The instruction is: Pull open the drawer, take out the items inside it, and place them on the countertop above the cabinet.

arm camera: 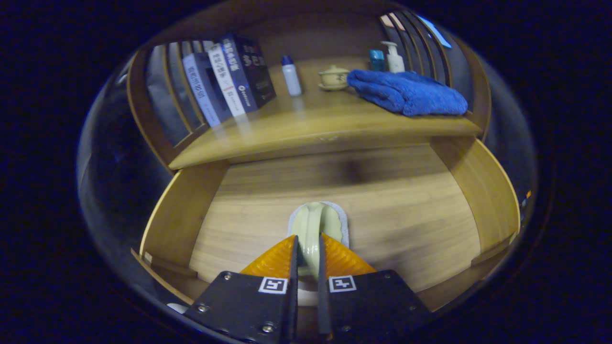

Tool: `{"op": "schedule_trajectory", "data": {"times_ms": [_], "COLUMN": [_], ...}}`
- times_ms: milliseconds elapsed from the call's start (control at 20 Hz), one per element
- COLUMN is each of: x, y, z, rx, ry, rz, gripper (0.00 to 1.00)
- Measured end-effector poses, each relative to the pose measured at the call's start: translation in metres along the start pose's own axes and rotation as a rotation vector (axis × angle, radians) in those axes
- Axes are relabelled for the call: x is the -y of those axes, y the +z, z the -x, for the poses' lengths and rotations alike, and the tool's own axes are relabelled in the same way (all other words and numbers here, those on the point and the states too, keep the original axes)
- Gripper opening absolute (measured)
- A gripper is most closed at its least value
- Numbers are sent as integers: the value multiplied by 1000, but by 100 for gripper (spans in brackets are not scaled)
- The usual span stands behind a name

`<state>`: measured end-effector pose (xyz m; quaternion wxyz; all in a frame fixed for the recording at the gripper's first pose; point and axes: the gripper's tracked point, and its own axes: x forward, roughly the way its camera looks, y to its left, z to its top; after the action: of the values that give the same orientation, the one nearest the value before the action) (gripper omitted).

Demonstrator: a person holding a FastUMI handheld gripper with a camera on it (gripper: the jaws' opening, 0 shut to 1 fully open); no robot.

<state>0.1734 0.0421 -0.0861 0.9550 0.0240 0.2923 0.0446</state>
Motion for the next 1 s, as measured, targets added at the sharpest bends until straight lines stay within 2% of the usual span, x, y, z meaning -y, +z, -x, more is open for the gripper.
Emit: {"op": "schedule_trajectory", "data": {"times_ms": [200,450,850,1000], "x": [-6,-10,-16,-16], "y": [29,67,120,151], "z": [25,80,165,185], "rx": [176,417,670,741], "ry": [0,6,40,14], "rz": [70,67,70,53], "gripper": [17,17,17,17]}}
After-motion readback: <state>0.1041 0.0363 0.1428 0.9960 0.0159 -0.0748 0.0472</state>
